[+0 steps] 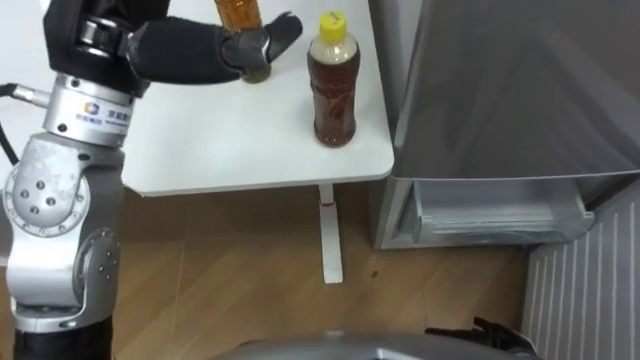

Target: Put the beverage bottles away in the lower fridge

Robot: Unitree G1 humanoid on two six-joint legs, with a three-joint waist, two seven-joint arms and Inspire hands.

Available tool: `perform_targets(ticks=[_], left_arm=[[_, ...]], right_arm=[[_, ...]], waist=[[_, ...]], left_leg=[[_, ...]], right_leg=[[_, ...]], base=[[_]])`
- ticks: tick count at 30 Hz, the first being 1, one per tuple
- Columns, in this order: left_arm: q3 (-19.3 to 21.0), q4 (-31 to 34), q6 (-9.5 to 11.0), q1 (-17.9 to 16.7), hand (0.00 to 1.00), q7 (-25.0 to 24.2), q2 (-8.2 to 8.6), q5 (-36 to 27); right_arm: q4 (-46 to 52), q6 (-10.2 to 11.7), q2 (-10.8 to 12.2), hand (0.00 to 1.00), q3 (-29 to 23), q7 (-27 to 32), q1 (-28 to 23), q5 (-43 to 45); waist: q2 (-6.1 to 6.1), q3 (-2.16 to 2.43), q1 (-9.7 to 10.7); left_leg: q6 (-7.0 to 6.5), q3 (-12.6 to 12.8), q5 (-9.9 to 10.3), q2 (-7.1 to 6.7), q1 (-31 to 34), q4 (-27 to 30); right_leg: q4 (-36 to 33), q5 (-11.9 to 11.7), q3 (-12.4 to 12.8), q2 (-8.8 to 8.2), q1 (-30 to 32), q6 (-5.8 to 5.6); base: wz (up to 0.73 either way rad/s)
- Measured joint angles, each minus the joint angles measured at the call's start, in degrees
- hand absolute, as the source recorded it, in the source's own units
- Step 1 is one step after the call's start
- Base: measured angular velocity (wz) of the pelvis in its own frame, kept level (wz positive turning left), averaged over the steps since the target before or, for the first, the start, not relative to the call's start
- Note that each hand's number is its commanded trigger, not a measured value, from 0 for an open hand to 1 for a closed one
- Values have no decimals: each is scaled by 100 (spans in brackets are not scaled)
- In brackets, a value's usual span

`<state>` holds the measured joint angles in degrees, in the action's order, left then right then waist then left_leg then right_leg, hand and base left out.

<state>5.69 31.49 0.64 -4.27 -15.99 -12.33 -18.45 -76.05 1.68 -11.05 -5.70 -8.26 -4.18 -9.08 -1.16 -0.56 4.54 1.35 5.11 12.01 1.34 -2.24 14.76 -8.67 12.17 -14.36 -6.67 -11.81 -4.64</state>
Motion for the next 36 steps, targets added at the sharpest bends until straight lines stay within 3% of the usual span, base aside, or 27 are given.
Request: perform_targets(ticks=[12,17,22,26,36], left_arm=[[-98,1,-112,16,0,-578,17,-8],[-463,-10,-112,15,0,-598,20,-14],[-666,-395,-145,12,0,-608,41,2],[-657,-597,-265,6,0,-623,55,17],[-653,-991,-332,5,0,-750,66,0]], right_arm=[[-2,4,-3,0,6,70,-22,-201],[-3,17,-5,0,129,184,-21,-331],[-6,19,-4,0,169,270,-35,-415],[0,4,-2,0,207,391,-20,-410],[77,-53,31,0,234,392,22,-369]], waist=[[-26,27,30],[-30,31,51],[-35,28,80],[-19,27,78],[68,25,62]], left_leg=[[-4,124,-7,11,61,41],[-4,125,-8,15,53,50],[-5,136,-8,31,47,-5],[-5,164,-8,40,66,2],[-8,257,-10,48,61,32]], right_leg=[[-18,-8,157,-3,174,13],[-33,-9,162,-2,168,14],[-96,-10,203,6,183,15],[-91,-9,221,15,208,16],[-104,-10,297,10,270,17]], base=[[-5],[0],[-2],[-3],[-4]])
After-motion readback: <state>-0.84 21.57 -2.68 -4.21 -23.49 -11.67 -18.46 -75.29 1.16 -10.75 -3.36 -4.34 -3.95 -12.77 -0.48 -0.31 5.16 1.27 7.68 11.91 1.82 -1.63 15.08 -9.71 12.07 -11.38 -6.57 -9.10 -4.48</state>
